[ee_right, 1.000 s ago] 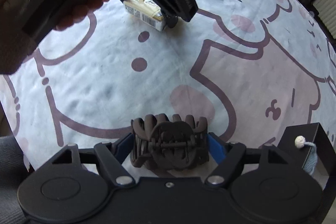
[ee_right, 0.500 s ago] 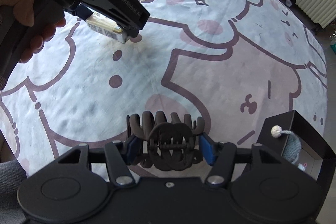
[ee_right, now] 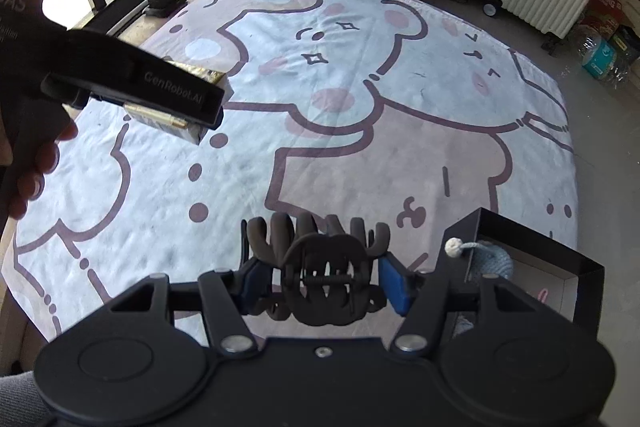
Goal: Organize objects
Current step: 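Lift the tissue pack and coil spring and carry both over the black box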
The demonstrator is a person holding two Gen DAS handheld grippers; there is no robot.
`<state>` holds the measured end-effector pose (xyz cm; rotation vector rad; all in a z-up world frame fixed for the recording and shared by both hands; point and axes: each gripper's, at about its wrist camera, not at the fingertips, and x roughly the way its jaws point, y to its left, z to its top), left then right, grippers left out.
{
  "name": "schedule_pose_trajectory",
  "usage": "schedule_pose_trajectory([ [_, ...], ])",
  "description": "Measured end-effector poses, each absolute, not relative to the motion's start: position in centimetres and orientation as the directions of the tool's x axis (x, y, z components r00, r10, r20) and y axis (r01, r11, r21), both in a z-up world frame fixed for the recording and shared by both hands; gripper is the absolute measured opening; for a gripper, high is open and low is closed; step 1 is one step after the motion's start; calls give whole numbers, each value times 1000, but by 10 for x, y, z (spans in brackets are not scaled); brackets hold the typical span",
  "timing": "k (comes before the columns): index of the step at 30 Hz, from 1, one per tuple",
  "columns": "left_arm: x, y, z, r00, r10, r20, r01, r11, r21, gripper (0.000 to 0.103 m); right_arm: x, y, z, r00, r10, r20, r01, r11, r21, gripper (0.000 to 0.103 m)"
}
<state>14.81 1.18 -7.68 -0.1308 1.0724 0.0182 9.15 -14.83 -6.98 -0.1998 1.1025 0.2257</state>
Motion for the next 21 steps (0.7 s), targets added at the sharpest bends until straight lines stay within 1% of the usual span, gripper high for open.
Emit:
schedule_pose_trajectory([
  [11, 118, -3, -45, 532, -71, -844, -20, 995, -96, 74, 83, -179, -47, 493, 24, -870, -163, 984, -66, 61],
  [21, 92, -38, -21, 570, -107, -815, 64, 994, -86, 74, 68, -212, -36, 530, -16, -848, -60, 997, -56, 61],
])
